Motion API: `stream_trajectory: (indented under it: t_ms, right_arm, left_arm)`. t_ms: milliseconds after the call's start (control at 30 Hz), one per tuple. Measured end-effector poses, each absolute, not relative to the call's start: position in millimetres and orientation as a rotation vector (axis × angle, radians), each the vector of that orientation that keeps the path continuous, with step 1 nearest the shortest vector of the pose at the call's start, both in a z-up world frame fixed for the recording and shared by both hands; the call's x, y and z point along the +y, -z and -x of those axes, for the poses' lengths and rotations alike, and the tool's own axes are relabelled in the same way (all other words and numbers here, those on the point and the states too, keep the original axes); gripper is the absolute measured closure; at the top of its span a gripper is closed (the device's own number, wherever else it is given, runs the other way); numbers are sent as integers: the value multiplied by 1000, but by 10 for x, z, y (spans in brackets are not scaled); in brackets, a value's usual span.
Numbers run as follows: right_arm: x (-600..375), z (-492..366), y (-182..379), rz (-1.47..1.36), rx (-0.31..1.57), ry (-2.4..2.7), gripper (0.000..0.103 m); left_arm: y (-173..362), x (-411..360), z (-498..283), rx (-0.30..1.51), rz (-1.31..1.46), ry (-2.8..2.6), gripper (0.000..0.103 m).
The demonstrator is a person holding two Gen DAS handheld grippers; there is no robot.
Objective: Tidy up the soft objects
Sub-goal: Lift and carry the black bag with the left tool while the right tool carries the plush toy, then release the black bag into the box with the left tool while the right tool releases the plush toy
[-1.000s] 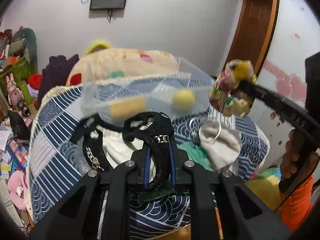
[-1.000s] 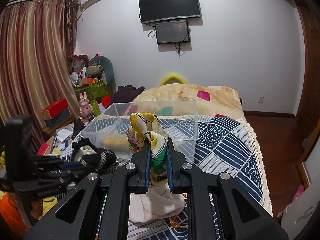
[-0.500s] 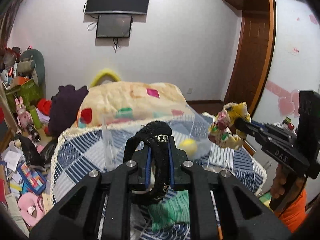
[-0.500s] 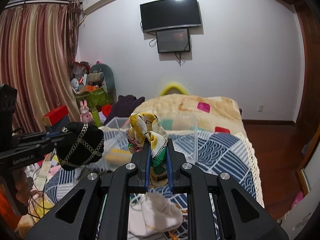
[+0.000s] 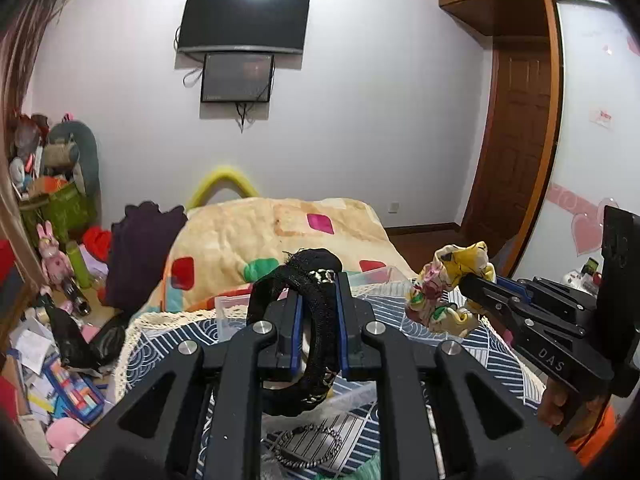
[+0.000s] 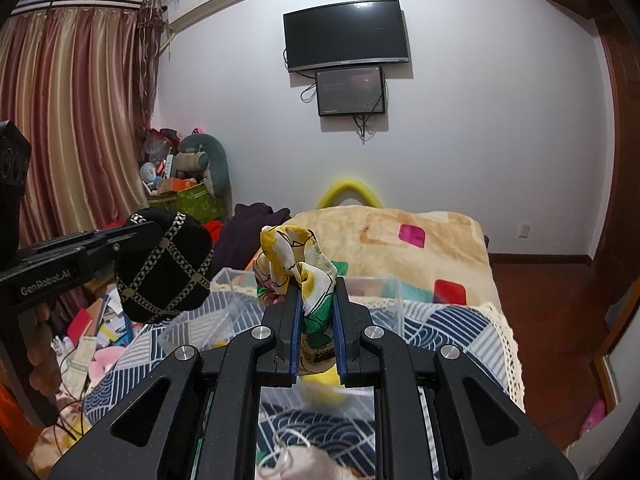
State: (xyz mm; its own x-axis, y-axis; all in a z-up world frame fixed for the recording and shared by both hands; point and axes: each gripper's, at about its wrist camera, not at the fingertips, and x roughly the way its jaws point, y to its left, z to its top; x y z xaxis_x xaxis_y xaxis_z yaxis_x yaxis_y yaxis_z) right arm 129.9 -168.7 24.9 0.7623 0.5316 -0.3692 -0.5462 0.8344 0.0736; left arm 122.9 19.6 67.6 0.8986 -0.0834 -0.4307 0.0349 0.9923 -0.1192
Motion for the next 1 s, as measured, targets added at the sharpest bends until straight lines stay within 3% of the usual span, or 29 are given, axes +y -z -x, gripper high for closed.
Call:
stream_trajectory:
  t_ms: [667, 1000]
  right_arm:
    - [-1093, -1848, 152, 222, 599, -572, 91]
    - [-920, -1922, 363, 307, 705, -572, 91]
  left_arm:
    - [123, 362, -2093, 657, 104, 18, 89]
    - [267, 301, -2139, 735, 105, 58, 89]
